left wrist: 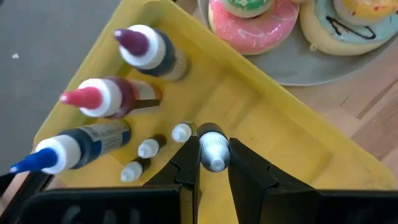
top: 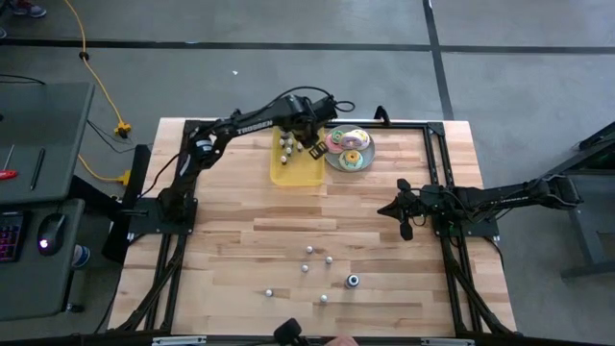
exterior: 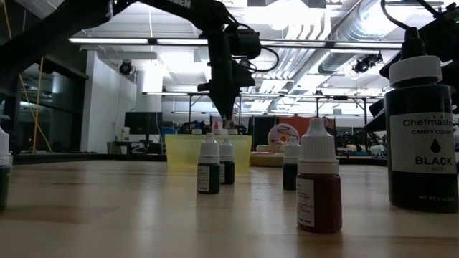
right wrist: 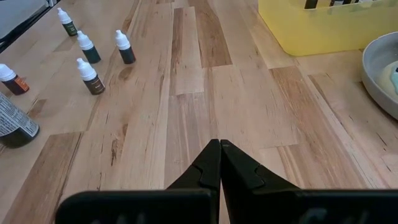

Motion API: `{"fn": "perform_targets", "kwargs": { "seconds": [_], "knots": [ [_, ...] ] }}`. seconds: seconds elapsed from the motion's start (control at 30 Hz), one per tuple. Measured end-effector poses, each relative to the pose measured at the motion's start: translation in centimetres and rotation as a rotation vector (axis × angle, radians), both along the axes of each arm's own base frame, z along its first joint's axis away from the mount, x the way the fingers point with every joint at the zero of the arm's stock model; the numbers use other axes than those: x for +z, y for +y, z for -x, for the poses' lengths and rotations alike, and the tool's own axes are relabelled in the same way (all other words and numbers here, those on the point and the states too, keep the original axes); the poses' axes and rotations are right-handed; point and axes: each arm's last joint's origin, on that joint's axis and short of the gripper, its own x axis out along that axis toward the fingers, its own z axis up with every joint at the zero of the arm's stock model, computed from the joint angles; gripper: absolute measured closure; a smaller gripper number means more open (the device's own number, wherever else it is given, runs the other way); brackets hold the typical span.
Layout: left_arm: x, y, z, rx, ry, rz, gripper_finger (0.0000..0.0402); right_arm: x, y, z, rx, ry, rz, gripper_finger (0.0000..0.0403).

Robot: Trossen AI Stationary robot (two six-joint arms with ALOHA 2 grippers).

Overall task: Pick & Place food coloring
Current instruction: Put the small black food coloring bottle into the bin

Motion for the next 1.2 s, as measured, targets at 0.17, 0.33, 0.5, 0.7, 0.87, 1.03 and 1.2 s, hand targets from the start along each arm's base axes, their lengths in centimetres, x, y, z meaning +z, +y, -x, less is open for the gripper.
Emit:
{"fn": "perform_targets", "kwargs": {
  "seconds": [0.17,0.33,0.5,0.7,0.87,1.03,1.2],
  "knots": [
    [-1.2,-0.5,-1.0,-0.012,0.012,-0.010,0.0350,0.0,0.0,0.0,0.000,-0.001,0.000,0.0402],
    [-2.4,-0.4,-1.7,-0.003,0.010,-0.018,0.0350,0.0,0.0,0.0,0.000,-0.002,0.000,0.0402],
    [-3.6,-0.2,-2.0,0.039,0.021,-0.001,0.0350,0.0,0.0,0.0,0.000,0.000,0.000,0.0402],
    [-5.0,0.5,-2.1,0.088,0.033,0.027,0.0350,0.0,0.0,0.0,0.000,-0.002,0.000,0.0402],
    [-5.5,0.8,-2.3,0.103,0.025,0.028,0.0350,0.0,0.0,0.0,0.000,0.001,0.000,0.0402],
    [-6.0,1.2,-2.4,0.132,0.015,0.026,0.0350,0.0,0.0,0.0,0.000,-0.001,0.000,0.0402],
    [-6.5,1.4,-2.5,0.159,0.006,0.048,0.0350,0.0,0.0,0.0,0.000,-0.001,0.000,0.0402]
  ]
}}
